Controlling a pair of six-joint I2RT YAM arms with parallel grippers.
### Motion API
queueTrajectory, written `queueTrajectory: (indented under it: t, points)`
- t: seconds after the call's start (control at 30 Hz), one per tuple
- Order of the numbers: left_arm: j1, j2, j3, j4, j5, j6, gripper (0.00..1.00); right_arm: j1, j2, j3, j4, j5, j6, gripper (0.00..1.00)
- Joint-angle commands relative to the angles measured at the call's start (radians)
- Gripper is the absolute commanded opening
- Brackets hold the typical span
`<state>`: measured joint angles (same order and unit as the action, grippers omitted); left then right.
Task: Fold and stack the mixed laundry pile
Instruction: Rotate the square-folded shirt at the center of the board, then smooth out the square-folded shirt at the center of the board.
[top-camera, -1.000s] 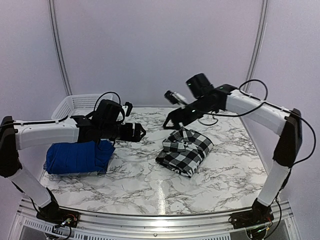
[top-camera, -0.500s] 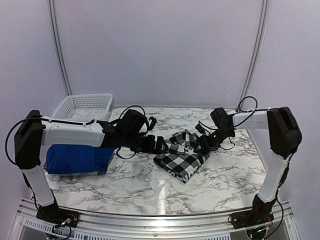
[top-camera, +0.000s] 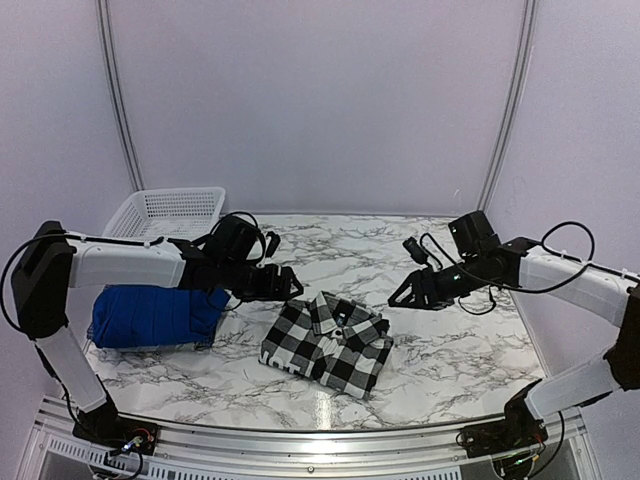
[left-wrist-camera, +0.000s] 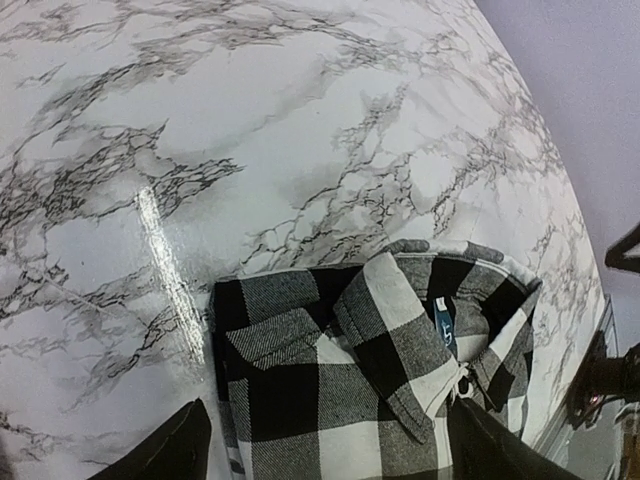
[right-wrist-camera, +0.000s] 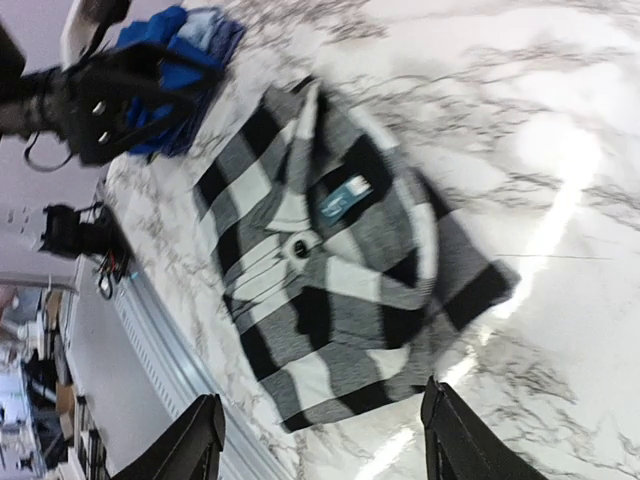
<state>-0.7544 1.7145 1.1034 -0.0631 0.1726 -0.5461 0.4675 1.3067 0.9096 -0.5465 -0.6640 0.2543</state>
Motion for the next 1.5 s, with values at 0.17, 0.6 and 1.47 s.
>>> queueTrajectory:
  t: [0.17, 0.6, 1.47]
  points:
    - [0.012, 0.064, 0.069, -0.119, 0.029, 0.1, 0.66, -0.053, 0.119, -0.081, 0.005, 0.041, -0.029, 0.55]
    - [0.014, 0.199, 0.161, -0.155, 0.054, 0.128, 0.54, -0.051, 0.217, -0.167, 0.171, -0.09, 0.023, 0.51]
    - [0.024, 0.153, 0.159, -0.196, 0.051, 0.149, 0.0, -0.041, 0.198, -0.055, 0.087, -0.079, -0.036, 0.0]
